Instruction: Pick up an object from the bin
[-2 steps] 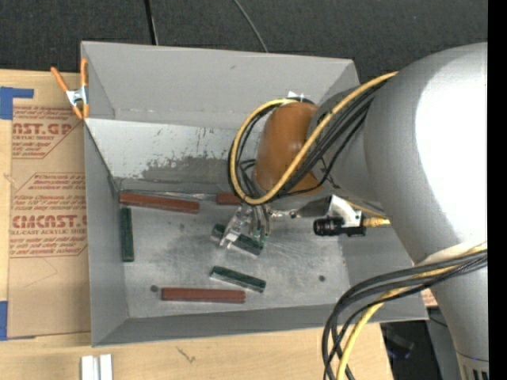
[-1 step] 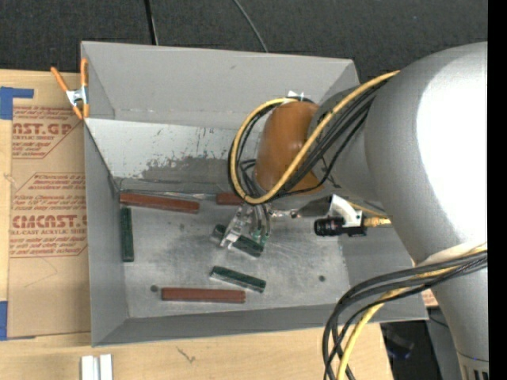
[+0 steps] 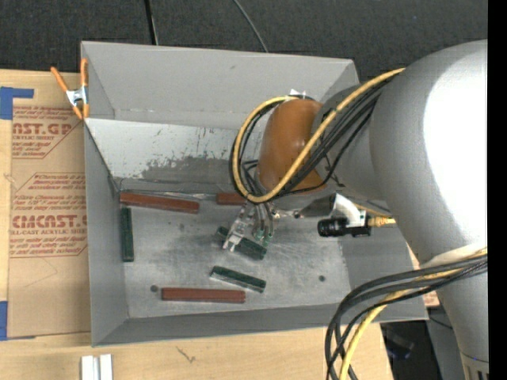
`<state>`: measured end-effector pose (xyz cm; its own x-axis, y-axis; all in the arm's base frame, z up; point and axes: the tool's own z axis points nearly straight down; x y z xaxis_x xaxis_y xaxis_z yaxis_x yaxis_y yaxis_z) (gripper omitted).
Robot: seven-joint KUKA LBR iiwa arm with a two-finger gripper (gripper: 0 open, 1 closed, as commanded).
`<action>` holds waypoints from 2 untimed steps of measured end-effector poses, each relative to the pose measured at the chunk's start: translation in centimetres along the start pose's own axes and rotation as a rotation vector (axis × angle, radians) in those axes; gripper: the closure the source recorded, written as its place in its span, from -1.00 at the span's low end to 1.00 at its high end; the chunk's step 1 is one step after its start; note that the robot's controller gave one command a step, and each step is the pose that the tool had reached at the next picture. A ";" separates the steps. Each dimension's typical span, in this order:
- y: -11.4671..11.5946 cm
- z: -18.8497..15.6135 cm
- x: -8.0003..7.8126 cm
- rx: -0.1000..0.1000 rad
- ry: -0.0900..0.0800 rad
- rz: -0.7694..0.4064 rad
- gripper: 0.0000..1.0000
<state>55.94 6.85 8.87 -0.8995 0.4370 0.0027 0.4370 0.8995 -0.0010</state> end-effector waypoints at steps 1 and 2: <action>-0.1 -2.2 0.1 0.003 0.004 0.000 1.00; 0.0 -4.3 0.0 -0.001 -0.002 0.000 1.00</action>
Offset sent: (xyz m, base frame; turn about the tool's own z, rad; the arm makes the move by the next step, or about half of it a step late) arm 0.0001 0.0001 0.0403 0.0000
